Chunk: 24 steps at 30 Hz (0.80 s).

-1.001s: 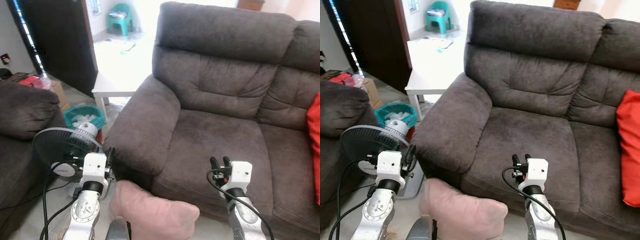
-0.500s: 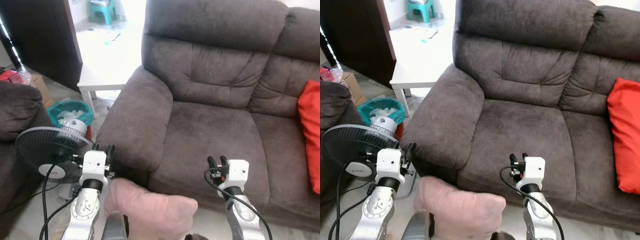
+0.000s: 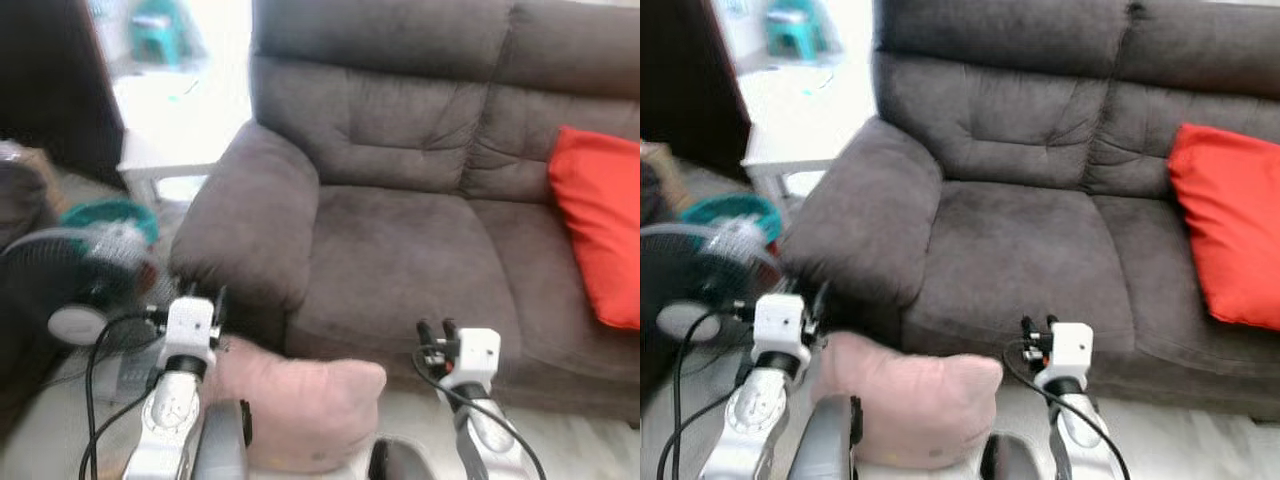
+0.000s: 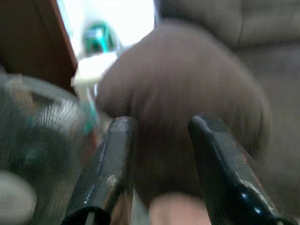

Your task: Move the pillow to the sofa from floor

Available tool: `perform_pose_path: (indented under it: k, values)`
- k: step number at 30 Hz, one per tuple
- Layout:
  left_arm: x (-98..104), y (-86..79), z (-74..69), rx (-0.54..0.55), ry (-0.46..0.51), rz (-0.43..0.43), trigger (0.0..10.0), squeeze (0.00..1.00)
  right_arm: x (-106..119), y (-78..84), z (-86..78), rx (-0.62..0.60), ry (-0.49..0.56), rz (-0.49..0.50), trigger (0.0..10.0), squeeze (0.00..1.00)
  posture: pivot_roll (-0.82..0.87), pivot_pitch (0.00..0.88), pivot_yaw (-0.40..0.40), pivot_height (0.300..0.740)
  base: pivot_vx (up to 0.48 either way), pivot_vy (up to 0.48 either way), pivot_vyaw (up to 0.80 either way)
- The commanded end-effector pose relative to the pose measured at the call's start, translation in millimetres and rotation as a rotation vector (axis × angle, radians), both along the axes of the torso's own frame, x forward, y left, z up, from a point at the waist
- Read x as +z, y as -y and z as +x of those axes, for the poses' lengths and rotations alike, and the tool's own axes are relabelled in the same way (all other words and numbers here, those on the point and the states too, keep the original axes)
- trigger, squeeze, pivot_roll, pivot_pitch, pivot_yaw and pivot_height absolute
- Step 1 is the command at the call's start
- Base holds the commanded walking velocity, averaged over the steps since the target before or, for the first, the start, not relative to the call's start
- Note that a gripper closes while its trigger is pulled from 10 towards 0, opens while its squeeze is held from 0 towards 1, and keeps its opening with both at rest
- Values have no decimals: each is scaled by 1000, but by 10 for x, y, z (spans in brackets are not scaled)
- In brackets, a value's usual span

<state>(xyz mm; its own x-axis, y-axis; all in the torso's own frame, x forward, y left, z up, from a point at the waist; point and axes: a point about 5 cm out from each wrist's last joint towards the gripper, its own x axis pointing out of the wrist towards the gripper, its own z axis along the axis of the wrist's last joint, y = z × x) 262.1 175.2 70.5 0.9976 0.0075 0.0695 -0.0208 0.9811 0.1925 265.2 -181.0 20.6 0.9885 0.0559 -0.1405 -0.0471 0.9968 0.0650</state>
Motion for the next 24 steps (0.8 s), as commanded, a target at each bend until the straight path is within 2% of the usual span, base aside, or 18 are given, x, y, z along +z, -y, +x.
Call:
perform_pose_path:
  k: [1, 11, 24]
  values:
    - [45, -27, 43, 9, 11, 8, 10000, 0, 21, -7, 14, -2, 11, 8, 10000, 0, 126, 30, -91, 567, 0, 0, 0]
    - [3, -39, 42, 16, -11, -1, 10000, 0, 2, -28, 6, 22, 3, -12, 10000, 0, 126, 20, -88, 567, 0, 0, 0]
    - [-16, -36, 50, 6, -25, -11, 10000, 0, -5, -55, -2, 41, 3, -14, 10000, 0, 127, 22, -87, 567, 0, 0, 800]
